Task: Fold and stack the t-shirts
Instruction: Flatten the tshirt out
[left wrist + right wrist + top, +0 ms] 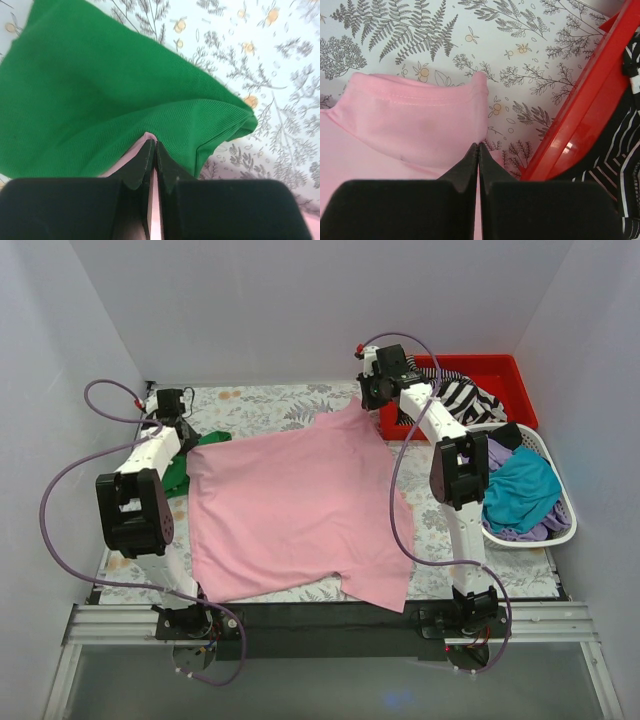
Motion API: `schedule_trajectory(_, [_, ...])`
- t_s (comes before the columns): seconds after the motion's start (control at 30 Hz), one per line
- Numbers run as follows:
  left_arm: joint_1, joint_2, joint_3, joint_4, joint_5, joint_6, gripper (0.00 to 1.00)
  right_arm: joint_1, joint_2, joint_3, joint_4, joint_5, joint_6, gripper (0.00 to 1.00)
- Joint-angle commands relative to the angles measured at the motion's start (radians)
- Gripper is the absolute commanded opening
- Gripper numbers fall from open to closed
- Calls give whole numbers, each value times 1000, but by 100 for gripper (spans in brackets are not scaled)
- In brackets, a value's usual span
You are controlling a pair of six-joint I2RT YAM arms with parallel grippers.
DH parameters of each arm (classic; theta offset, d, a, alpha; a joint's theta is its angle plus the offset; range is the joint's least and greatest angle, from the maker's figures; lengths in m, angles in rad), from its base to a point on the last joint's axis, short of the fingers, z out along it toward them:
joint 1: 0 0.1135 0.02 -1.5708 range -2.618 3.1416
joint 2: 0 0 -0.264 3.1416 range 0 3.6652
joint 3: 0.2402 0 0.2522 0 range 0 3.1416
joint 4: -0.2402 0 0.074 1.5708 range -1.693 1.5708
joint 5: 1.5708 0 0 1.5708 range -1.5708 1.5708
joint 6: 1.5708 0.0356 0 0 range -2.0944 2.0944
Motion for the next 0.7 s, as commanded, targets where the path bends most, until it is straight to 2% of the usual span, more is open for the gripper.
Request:
schedule_trajectory(0.0, [3, -4, 13, -24, 56, 44, 0, -3, -42, -26, -7, 9, -23, 1])
schedule_trajectory(0.1, [3, -16, -25, -21, 169, 32, 6, -3, -34, -24, -8, 4, -18, 1])
schedule_trajectory(0.33, [3, -100, -115, -9, 390, 1, 14, -4, -41, -32, -7, 4, -15, 1])
schedule_trajectory(0.43, [3, -143, -148, -4, 508, 24, 12, -3, -36, -30, -7, 9, -15, 1])
schedule_trajectory(0.47, [3, -164, -151, -12, 528, 33, 4, -3, -36, -30, -7, 9, -12, 1])
schedule_trajectory(0.6, [3, -215, -183, -87, 524, 41, 3, -3, -34, -29, -7, 4, -9, 1])
schedule_trajectory(0.63, [3, -223, -188, -96, 478, 34, 10, -3, -34, -26, -8, 4, -8, 1])
schedule_trajectory(0.67, [3, -246, -194, -87, 456, 17, 23, -3, -31, -24, -7, 4, -6, 1])
